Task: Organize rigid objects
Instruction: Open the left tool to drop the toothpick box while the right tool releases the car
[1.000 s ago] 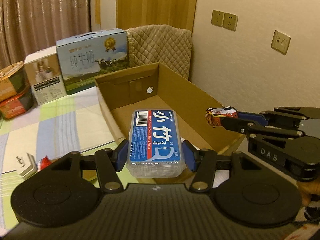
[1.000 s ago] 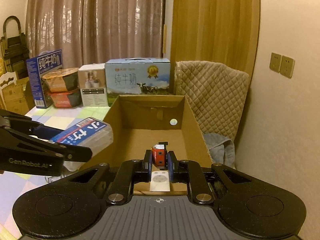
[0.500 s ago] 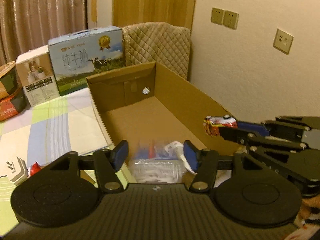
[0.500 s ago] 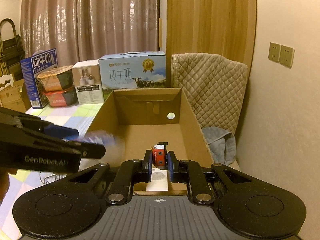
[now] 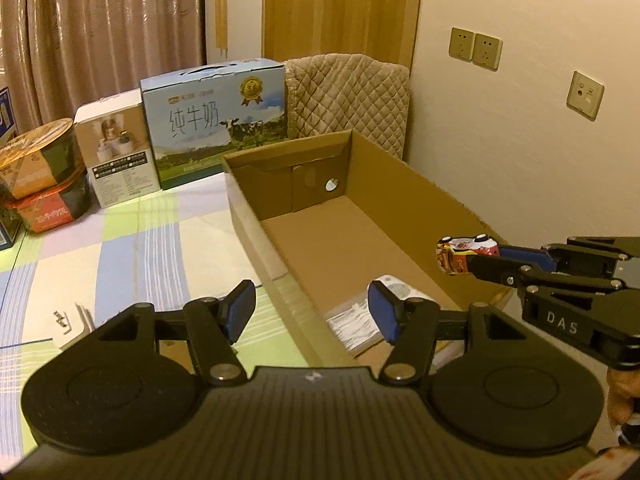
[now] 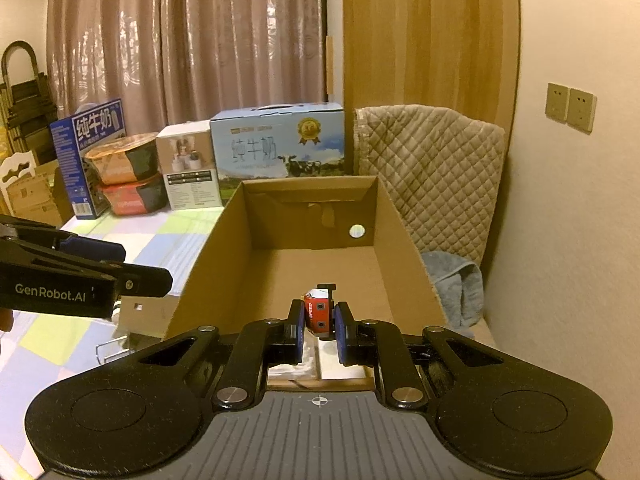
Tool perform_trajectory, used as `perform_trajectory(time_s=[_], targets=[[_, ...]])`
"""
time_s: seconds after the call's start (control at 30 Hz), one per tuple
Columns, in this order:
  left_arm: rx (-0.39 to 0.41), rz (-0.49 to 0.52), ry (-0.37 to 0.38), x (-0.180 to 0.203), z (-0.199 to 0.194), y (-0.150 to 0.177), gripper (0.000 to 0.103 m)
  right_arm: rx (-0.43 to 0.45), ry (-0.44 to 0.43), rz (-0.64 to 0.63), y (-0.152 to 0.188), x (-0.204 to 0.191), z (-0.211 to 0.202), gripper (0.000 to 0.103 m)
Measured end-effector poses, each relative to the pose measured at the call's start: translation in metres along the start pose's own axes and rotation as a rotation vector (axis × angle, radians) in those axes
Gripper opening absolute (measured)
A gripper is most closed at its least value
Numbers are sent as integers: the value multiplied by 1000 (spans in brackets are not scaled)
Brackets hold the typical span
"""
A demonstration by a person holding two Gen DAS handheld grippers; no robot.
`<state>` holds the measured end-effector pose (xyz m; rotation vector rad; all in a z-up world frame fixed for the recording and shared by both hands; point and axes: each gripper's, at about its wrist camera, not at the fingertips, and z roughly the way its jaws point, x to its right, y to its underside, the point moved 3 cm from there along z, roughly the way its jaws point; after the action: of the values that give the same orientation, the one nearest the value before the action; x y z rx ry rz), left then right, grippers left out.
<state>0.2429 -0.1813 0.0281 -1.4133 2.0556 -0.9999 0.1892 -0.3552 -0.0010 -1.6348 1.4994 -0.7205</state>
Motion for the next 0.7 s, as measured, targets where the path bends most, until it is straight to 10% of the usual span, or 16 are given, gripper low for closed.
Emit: perform_trajectory(time_s=[0.57, 0.7], targets=[[-10, -24, 18, -7, 1, 8, 57, -20, -48, 66, 1, 1, 13, 12], [-9, -22, 14, -10, -1, 10, 57, -8, -39, 114, -2, 8, 9, 28]])
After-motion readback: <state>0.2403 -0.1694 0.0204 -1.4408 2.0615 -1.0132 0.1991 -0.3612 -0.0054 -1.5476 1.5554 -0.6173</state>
